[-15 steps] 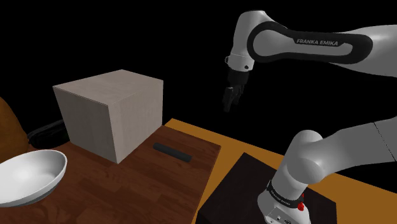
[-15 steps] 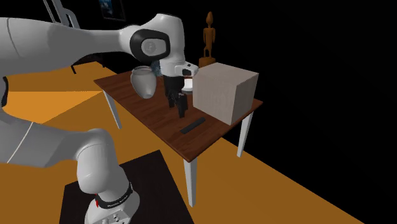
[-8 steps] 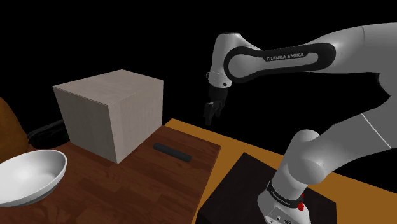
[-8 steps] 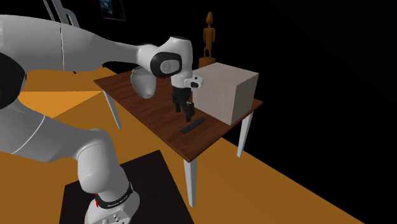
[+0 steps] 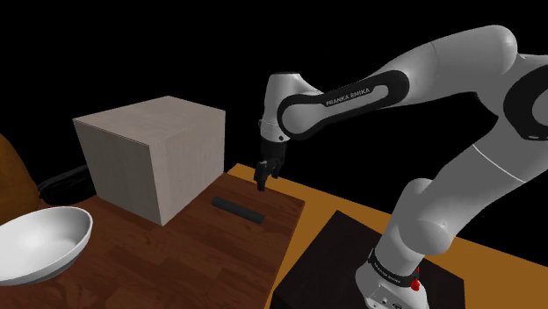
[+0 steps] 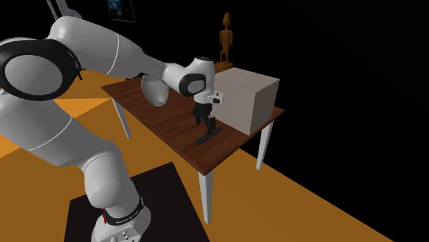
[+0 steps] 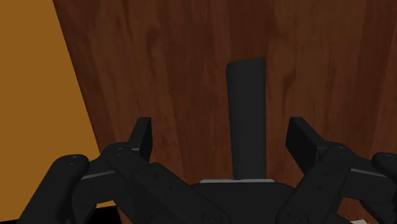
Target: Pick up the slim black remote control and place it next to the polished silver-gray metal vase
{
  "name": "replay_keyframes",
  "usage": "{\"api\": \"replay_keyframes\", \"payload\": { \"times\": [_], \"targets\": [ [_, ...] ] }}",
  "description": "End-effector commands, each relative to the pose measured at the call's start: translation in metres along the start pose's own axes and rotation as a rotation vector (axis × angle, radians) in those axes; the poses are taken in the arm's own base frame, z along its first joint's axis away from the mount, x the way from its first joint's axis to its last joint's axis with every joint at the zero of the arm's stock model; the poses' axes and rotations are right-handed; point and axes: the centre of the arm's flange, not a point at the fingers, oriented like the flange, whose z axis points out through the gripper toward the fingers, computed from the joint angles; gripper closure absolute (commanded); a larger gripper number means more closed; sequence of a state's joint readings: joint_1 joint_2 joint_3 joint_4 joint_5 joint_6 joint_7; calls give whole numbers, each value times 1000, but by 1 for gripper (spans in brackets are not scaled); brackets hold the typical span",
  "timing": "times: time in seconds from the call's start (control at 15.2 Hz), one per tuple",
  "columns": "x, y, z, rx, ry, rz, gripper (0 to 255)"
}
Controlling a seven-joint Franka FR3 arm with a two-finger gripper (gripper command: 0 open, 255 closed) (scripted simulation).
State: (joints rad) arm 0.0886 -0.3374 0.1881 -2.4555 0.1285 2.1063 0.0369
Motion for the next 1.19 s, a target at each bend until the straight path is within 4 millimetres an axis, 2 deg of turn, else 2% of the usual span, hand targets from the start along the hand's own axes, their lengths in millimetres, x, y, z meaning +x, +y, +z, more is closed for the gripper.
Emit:
{"api": "replay_keyframes", "payload": {
  "times": [0.0, 0.33, 0.4, 0.86, 1.12],
  "targets": [
    [15, -12, 19, 10, 2, -14, 0],
    [52, -40, 64, 33, 5, -47, 0],
    [52, -40, 65, 34, 5, -48, 0],
    [52, -41, 105, 34, 5, -48, 0],
    [52, -41, 105, 34, 5, -48, 0]
  ]
}}
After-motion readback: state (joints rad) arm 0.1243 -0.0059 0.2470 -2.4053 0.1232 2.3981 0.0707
